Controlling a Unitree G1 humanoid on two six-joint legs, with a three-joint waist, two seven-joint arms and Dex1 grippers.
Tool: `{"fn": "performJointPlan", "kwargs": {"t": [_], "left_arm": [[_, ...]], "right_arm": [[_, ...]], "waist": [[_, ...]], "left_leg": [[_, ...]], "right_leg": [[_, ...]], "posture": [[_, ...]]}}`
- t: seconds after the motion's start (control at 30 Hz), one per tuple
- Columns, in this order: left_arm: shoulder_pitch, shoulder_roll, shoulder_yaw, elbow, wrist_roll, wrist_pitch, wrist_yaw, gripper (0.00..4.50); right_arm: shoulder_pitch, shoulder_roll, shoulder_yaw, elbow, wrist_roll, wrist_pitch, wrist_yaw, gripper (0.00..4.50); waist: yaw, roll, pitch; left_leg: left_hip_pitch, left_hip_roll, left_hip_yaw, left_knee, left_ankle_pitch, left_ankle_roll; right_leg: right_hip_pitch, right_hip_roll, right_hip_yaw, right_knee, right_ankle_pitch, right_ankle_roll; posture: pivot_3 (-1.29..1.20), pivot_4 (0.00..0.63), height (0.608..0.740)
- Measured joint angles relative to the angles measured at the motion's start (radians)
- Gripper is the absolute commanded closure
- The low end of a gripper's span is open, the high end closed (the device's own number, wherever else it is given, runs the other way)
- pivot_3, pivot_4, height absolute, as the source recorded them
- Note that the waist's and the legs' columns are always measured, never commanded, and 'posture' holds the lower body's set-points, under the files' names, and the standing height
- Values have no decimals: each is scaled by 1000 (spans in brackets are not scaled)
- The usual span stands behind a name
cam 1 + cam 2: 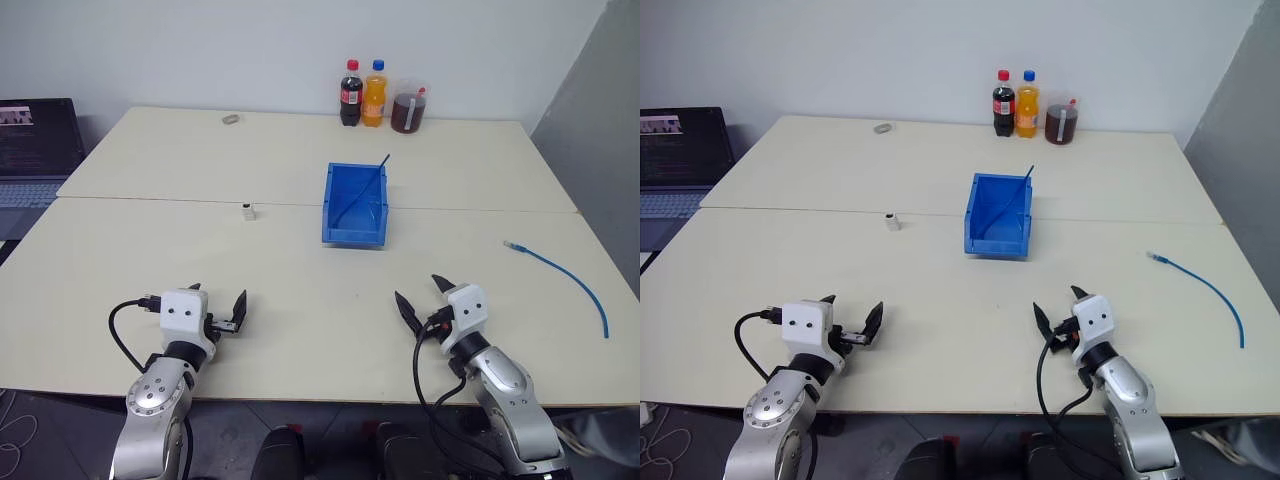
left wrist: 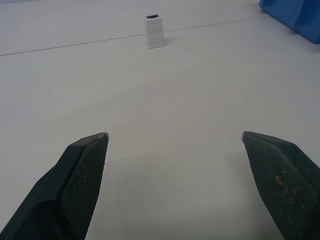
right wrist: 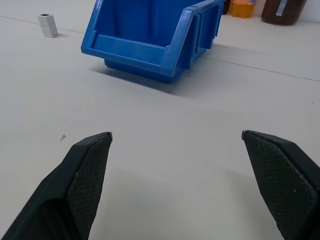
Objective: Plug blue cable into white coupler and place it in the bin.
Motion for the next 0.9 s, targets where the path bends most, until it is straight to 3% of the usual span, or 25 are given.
{"fn": "performJointPlan", "kwargs": {"t": [0.5, 0.73, 0.9], "left_arm": [[14, -3, -18, 2, 5, -33, -22, 0], [60, 27, -36, 1, -84, -89, -184, 0], [17, 122, -46, 3, -162, -91, -360, 0]], "right_arm": [[-16, -4, 7, -1, -1, 5, 1, 79], [-25, -13, 8, -6, -1, 10, 2, 79], [-11, -22, 4, -6, -6, -1, 1, 79]], "waist": [[0, 0, 0], [-1, 0, 0], [2, 0, 0]], "left_leg": [[0, 0, 0, 0, 0, 0], [0, 0, 0, 0, 0, 0], [0, 0, -1, 0, 0, 0]], "right_leg": [[0, 0, 0, 0, 0, 0], [0, 0, 0, 0, -1, -2], [0, 0, 0, 0, -3, -6]], "posture": [[0, 150, 740], [0, 150, 740], [0, 150, 740]]}}
